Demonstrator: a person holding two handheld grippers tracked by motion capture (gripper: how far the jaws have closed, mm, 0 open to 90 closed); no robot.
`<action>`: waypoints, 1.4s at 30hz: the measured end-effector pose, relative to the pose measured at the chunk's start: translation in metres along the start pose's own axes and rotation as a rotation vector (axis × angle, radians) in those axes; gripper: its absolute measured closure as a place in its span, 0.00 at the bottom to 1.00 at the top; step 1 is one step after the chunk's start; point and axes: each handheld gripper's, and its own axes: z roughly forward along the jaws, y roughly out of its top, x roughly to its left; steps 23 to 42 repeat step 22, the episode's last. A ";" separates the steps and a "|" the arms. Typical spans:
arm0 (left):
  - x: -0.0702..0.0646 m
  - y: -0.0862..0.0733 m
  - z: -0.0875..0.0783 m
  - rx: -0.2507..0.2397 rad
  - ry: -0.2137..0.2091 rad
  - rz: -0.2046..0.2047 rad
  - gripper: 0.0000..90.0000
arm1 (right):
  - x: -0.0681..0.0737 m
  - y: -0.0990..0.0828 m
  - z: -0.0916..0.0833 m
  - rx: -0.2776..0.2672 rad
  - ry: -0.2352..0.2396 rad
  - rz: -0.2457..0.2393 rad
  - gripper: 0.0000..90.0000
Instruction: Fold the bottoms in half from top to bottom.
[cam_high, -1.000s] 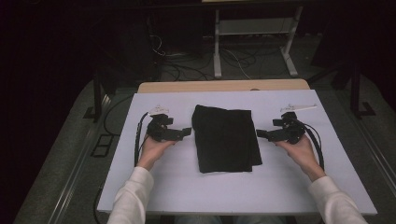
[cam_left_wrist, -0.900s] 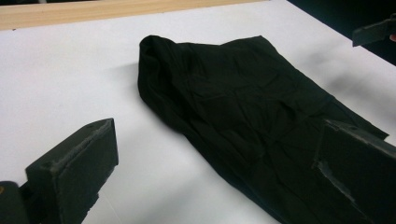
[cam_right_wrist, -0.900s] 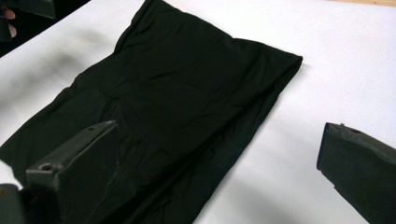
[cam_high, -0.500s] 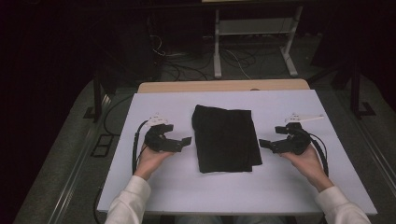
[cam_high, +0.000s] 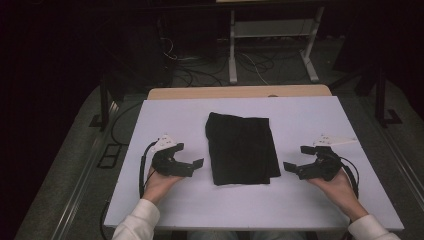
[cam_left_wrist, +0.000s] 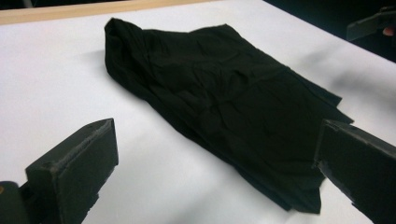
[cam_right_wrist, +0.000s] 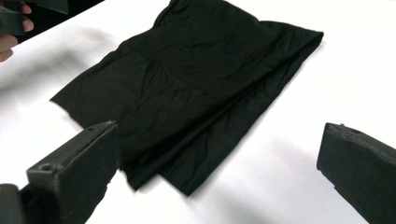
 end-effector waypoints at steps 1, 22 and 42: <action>-0.002 -0.001 -0.001 -0.003 -0.001 0.002 0.00 | 0.001 -0.003 -0.002 -0.002 -0.001 0.002 0.00; -0.028 -0.031 -0.012 0.008 -0.038 0.052 0.00 | 0.003 -0.042 -0.022 0.020 -0.047 -0.010 0.00; -0.028 -0.031 -0.012 0.008 -0.038 0.052 0.00 | 0.003 -0.042 -0.022 0.020 -0.047 -0.010 0.00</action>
